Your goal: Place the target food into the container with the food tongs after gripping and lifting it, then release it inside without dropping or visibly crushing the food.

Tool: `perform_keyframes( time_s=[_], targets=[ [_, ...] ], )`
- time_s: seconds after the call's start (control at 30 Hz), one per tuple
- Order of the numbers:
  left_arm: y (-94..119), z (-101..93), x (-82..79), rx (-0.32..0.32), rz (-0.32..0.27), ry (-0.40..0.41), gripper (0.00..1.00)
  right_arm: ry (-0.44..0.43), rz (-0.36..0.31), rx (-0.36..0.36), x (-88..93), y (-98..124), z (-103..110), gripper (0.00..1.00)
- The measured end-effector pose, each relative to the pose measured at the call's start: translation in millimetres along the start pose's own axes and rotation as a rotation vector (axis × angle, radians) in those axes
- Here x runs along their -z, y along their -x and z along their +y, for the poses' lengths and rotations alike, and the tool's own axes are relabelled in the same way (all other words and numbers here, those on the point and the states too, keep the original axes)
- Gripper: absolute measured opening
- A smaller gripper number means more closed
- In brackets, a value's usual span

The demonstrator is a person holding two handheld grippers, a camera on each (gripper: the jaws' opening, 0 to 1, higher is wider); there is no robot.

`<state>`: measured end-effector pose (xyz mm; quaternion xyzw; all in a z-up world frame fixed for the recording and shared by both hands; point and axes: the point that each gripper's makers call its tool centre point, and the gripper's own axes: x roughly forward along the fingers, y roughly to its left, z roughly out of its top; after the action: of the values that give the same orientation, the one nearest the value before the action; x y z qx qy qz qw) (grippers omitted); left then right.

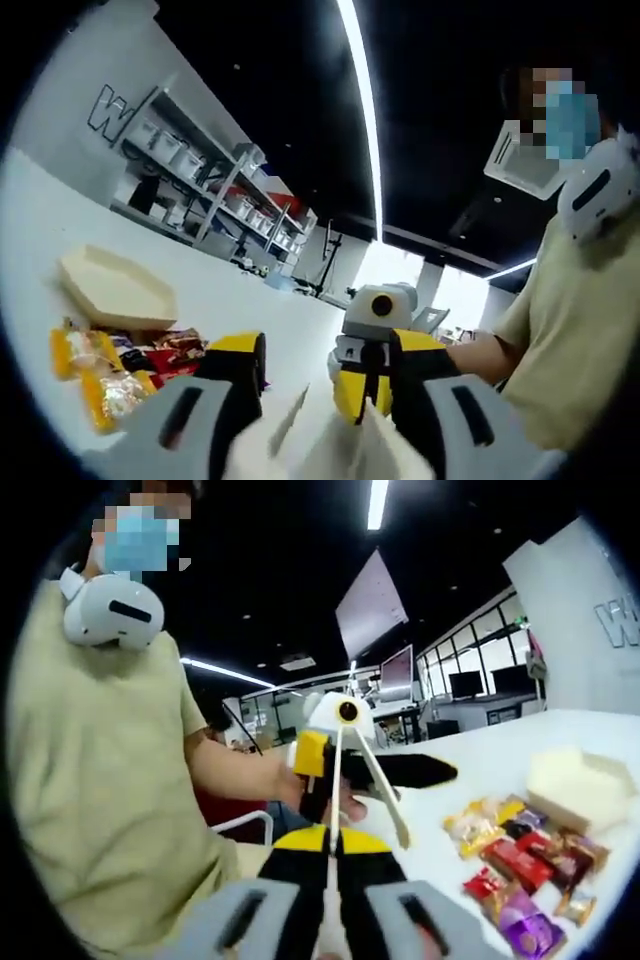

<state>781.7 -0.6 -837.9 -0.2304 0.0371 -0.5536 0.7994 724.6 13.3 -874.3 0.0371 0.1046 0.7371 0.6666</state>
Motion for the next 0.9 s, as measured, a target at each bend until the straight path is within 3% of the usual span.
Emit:
perform_keyframes(
  time_s=[0.47,0.63,0.9],
  targets=[
    [0,-1.5,-5.1,0.001,-0.018,-0.006,0.47,0.000,-0.016,-0.015,-4.4,-2,4,0.00],
    [-1,-3.5,-4.9,0.011,-0.018,-0.002,0.49,0.000,-0.052,-0.027,-12.4,-3,8,0.00],
    [-1,-3.8,-3.9,0.009,-0.016,0.002,0.46,0.005,-0.031,-0.024,-9.3,-5,9,0.00]
  ],
)
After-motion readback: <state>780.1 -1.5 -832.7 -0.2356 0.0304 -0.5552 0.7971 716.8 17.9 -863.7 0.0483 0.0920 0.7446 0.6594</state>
